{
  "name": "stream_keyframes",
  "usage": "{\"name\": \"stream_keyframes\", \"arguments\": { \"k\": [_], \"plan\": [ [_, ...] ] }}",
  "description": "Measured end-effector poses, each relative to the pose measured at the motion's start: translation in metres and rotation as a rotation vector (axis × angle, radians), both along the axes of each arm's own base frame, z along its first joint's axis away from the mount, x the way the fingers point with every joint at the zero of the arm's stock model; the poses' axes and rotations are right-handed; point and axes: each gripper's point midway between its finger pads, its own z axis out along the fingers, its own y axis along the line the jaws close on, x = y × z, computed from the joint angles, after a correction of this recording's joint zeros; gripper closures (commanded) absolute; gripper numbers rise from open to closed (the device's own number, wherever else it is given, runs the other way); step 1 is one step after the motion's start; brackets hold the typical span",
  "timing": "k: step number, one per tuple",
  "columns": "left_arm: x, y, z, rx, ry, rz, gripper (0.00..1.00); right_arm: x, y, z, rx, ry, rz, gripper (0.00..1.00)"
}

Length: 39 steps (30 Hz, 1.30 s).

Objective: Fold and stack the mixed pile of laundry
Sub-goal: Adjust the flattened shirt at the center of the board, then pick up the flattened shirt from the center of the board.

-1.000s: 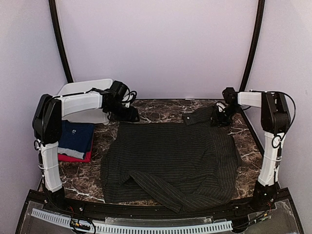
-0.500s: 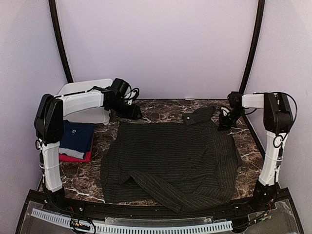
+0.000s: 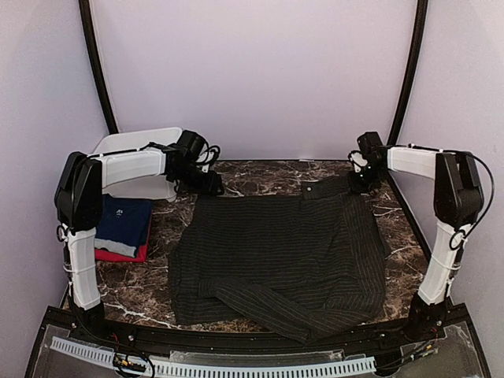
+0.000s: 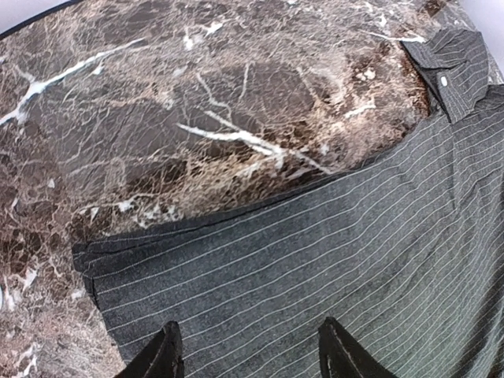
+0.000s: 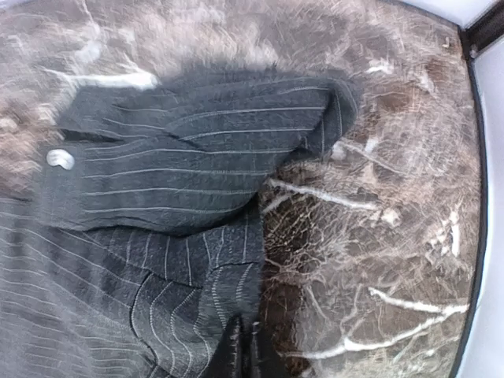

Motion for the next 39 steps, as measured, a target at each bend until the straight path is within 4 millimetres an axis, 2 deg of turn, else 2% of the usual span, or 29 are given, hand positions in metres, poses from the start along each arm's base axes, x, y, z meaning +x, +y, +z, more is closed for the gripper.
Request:
{"name": "stream_keyframes", "arguments": {
  "k": [3, 5, 6, 9, 13, 18, 23, 26, 28, 30, 32, 33, 36, 39],
  "plan": [
    [-0.002, 0.004, -0.007, 0.010, 0.014, 0.006, 0.38, -0.001, -0.004, -0.046, -0.085, 0.094, -0.015, 0.70],
    [-0.004, 0.006, -0.013, 0.018, 0.025, 0.007, 0.36, -0.011, -0.013, -0.076, -0.142, 0.178, -0.034, 0.67],
    [-0.004, 0.006, -0.016, 0.022, 0.031, 0.007, 0.36, -0.012, -0.017, -0.082, -0.156, 0.194, -0.050, 0.65],
    [-0.004, 0.007, -0.029, 0.041, 0.049, 0.011, 0.37, -0.007, -0.023, -0.074, -0.177, 0.178, -0.072, 0.63],
    [0.000, 0.014, -0.052, 0.102, 0.082, 0.033, 0.40, -0.013, -0.028, -0.078, -0.165, 0.210, -0.090, 0.53],
    [-0.004, 0.037, -0.082, 0.234, 0.133, 0.083, 0.46, -0.020, -0.026, -0.080, -0.121, 0.231, -0.096, 0.49],
    [-0.008, 0.055, -0.085, 0.315, 0.127, 0.126, 0.52, -0.042, -0.024, -0.075, -0.066, 0.257, -0.099, 0.49],
    [-0.013, 0.061, -0.084, 0.332, 0.128, 0.128, 0.47, -0.051, -0.023, -0.068, -0.011, 0.261, -0.099, 0.47],
    [-0.019, 0.062, -0.082, 0.327, 0.134, 0.113, 0.42, -0.050, -0.023, -0.059, 0.051, 0.247, -0.107, 0.47],
    [-0.021, 0.058, -0.075, 0.308, 0.130, 0.090, 0.39, -0.040, -0.022, -0.045, 0.132, 0.211, -0.112, 0.47],
    [-0.019, 0.051, -0.062, 0.274, 0.110, 0.066, 0.37, -0.020, -0.019, -0.024, 0.213, 0.153, -0.104, 0.46],
    [-0.015, 0.046, -0.053, 0.253, 0.094, 0.052, 0.35, -0.010, -0.017, -0.014, 0.242, 0.131, -0.099, 0.46],
    [0.005, 0.029, -0.019, 0.188, 0.014, 0.022, 0.34, 0.037, -0.005, 0.023, 0.333, 0.025, -0.052, 0.42],
    [0.022, 0.017, 0.014, 0.152, -0.070, -0.006, 0.30, 0.066, 0.011, 0.036, 0.410, -0.025, -0.001, 0.41]
  ]
}}
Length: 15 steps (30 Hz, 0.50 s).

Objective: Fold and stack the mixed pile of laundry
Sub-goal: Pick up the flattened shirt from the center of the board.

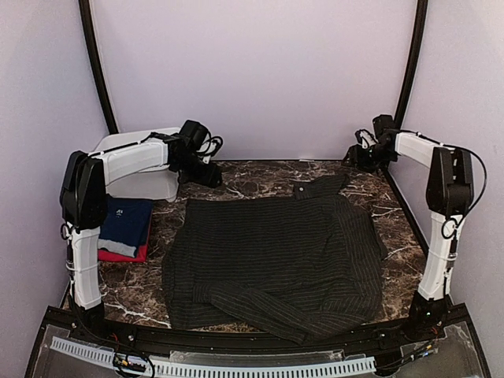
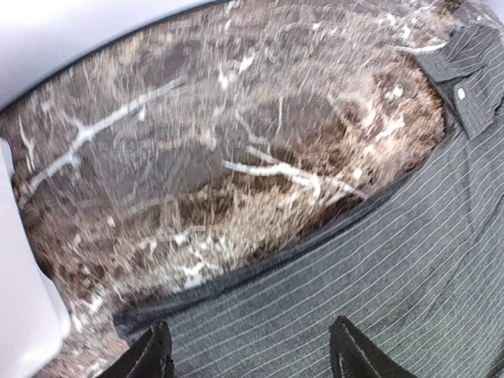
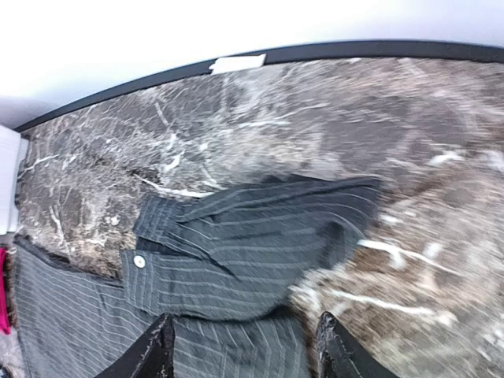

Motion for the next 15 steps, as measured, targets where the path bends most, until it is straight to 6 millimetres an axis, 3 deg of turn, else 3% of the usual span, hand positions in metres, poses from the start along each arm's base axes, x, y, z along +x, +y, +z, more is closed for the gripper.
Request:
{"name": "stream_keyframes", "arguments": {
  "k": [5, 10, 13, 15],
  "plan": [
    [0.016, -0.007, 0.028, 0.011, -0.077, -0.054, 0.28, 0.017, 0.014, -0.033, 0.073, 0.062, 0.029, 0.35],
    [0.033, -0.005, 0.023, 0.077, -0.108, -0.079, 0.28, 0.026, 0.018, -0.072, 0.095, 0.151, 0.016, 0.34],
    [0.034, -0.001, 0.001, 0.131, -0.082, -0.092, 0.30, 0.029, 0.022, -0.081, 0.099, 0.174, 0.013, 0.43],
    [0.033, 0.002, -0.016, 0.164, -0.053, -0.111, 0.33, 0.033, 0.026, -0.083, 0.106, 0.178, 0.016, 0.62]
  ]
}}
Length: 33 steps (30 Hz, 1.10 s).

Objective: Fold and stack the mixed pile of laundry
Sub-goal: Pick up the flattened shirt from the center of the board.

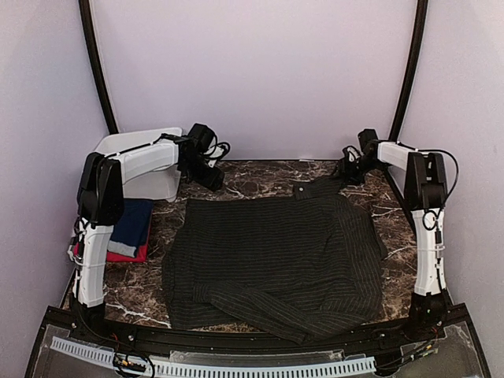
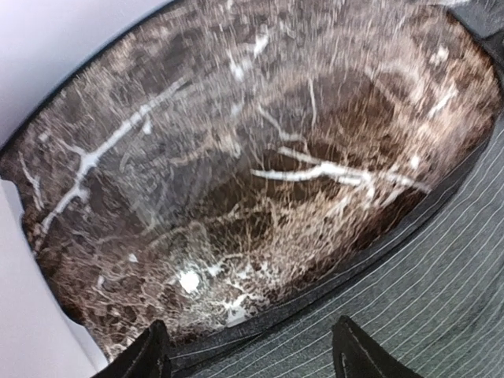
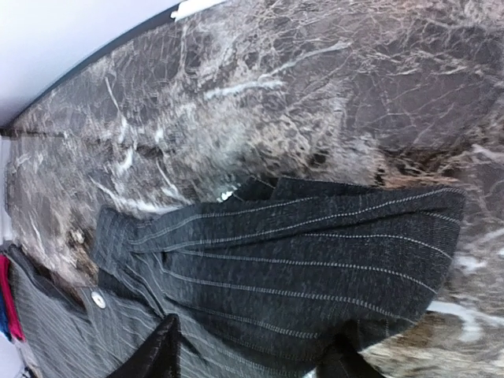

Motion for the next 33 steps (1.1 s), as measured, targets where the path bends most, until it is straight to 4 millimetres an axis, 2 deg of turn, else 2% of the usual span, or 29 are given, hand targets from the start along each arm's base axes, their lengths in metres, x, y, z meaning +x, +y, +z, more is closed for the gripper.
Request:
{"name": "stream_keyframes", "arguments": {
  "k": [1, 4, 9, 12, 17, 20, 23, 33],
  "plan": [
    [-0.001, 0.001, -0.008, 0.018, 0.015, -0.012, 0.34, 0.002, 0.003, 0.000, 0.007, -0.003, 0.005, 0.74],
    [-0.006, 0.003, -0.025, 0.059, 0.051, -0.047, 0.36, 0.002, 0.014, 0.000, 0.033, -0.005, 0.028, 1.00],
    [-0.014, 0.008, -0.032, 0.109, 0.083, -0.124, 0.42, 0.004, 0.025, 0.009, 0.077, -0.023, 0.039, 1.00],
    [-0.014, 0.011, -0.026, 0.119, 0.091, -0.175, 0.47, 0.004, 0.027, 0.028, 0.095, -0.060, 0.042, 1.00],
    [-0.005, 0.027, -0.015, 0.133, 0.077, -0.215, 0.53, 0.002, 0.031, 0.086, 0.131, -0.173, 0.057, 1.00],
    [-0.009, 0.037, -0.019, 0.156, 0.103, -0.237, 0.54, 0.003, 0.034, 0.127, 0.151, -0.266, 0.072, 1.00],
    [-0.012, 0.042, -0.025, 0.177, 0.133, -0.263, 0.56, 0.002, 0.037, 0.149, 0.164, -0.319, 0.085, 1.00],
    [-0.020, 0.051, -0.062, 0.271, 0.209, -0.322, 0.63, -0.001, 0.043, 0.148, 0.170, -0.313, 0.099, 1.00]
  ]
}}
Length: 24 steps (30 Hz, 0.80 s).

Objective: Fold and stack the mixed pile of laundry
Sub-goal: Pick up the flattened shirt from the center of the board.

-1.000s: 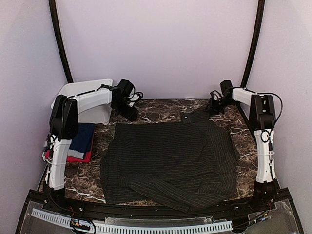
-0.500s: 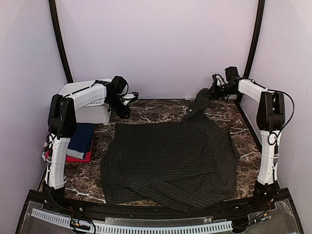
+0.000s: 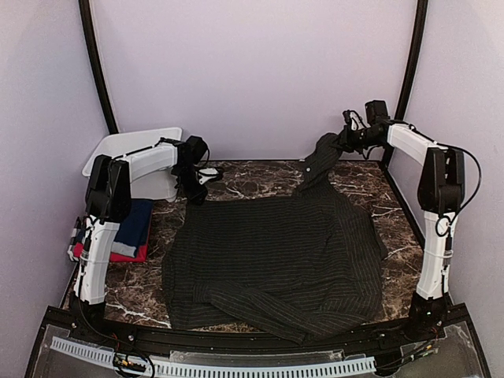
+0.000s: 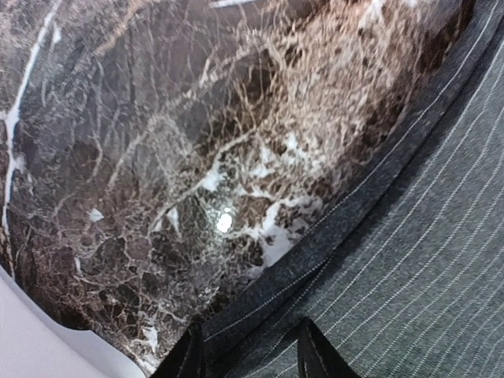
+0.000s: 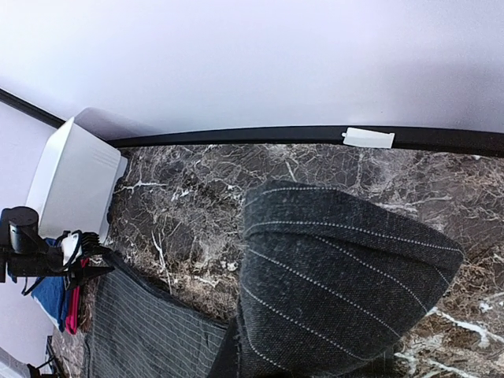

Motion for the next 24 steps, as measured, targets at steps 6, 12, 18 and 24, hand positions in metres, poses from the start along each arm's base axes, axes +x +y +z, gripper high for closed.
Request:
{"name": "stream_keyframes", "arguments": {
  "k": [6, 12, 18, 24],
  "plan": [
    [-0.001, 0.006, -0.013, 0.045, 0.017, -0.021, 0.86, -0.002, 0.003, -0.001, 0.000, 0.008, 0.006, 1.00],
    [-0.002, 0.005, -0.014, 0.041, 0.022, -0.030, 1.00, -0.004, 0.006, -0.001, 0.001, 0.013, 0.013, 1.00],
    [-0.003, 0.001, -0.004, 0.022, 0.011, -0.035, 1.00, -0.014, 0.009, 0.022, 0.010, -0.009, 0.013, 1.00],
    [-0.011, -0.002, 0.036, -0.010, -0.049, -0.045, 1.00, -0.041, 0.010, 0.074, 0.023, -0.088, 0.017, 1.00]
  ]
}}
